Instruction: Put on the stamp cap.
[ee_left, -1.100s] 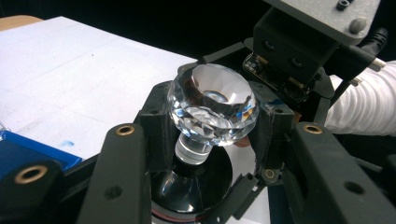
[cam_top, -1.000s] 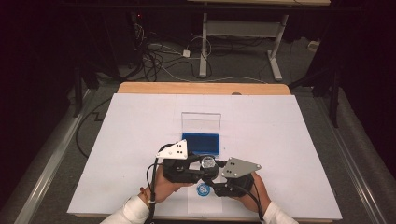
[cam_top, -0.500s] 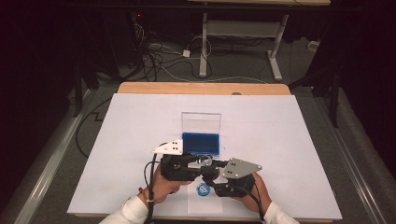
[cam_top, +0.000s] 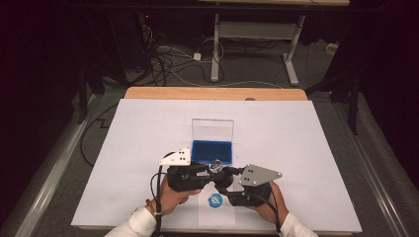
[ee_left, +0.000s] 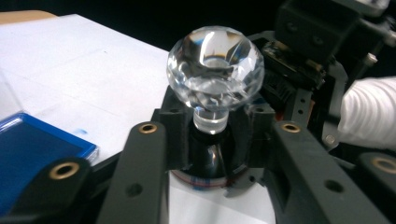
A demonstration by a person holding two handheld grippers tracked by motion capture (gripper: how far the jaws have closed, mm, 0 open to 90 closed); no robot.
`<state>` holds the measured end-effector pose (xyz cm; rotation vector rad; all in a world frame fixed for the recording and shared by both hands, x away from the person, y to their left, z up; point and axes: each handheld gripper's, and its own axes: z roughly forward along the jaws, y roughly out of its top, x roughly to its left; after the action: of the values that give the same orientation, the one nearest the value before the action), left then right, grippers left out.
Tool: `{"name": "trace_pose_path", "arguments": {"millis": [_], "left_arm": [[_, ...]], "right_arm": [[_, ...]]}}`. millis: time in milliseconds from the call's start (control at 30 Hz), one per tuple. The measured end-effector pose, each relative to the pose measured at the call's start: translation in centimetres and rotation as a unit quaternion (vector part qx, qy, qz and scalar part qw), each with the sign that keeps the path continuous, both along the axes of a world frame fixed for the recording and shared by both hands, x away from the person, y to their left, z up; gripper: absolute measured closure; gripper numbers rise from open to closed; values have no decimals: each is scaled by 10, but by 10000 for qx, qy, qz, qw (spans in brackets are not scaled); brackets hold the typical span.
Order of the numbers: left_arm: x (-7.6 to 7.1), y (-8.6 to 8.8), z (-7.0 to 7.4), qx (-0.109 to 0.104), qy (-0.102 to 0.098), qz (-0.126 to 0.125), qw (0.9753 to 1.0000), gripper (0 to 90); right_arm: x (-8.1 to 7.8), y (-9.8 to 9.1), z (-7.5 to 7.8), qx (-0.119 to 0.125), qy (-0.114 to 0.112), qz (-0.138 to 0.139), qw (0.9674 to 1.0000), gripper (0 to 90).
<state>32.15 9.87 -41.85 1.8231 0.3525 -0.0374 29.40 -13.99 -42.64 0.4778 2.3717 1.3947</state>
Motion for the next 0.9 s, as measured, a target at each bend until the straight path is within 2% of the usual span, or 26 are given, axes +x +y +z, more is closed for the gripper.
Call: {"name": "trace_pose_path", "arguments": {"millis": [67,167,233,267,367,433,467,633,700,767,900], "left_arm": [[-2,-1,7,78,-171,-29,9998,693],[-2,-1,8,89,-183,-10,9998,693],[-5,-4,7,229,-316,9,9992,694],[-5,-4,7,214,-312,-16,9993,695],[-5,-5,3,187,-341,16,9992,708],[-4,-5,1,226,-311,-39,9993,716],[-3,-4,0,181,-283,-66,9994,716],[-4,-3,1,160,-351,-80,9992,717],[-4,-2,0,158,-333,-130,9992,718],[-3,-1,-1,59,-279,-128,9995,718],[-4,-3,2,153,-323,-102,9993,717]], "right_arm": [[-2,0,2,79,-45,47,9999,388],[-3,0,6,19,-178,63,9998,387],[-3,0,5,-5,-163,84,9998,386],[-4,0,4,-80,-183,84,9998,386],[-4,1,3,-83,-141,50,9999,385],[-4,2,1,-104,-96,66,9999,384],[-4,2,0,-119,-73,81,9999,384],[-5,2,1,7,-59,115,9999,384],[-5,2,1,1,-59,86,9999,384],[-5,2,1,-1,-33,110,9999,384],[-4,1,3,21,-47,134,9999,384]]}}
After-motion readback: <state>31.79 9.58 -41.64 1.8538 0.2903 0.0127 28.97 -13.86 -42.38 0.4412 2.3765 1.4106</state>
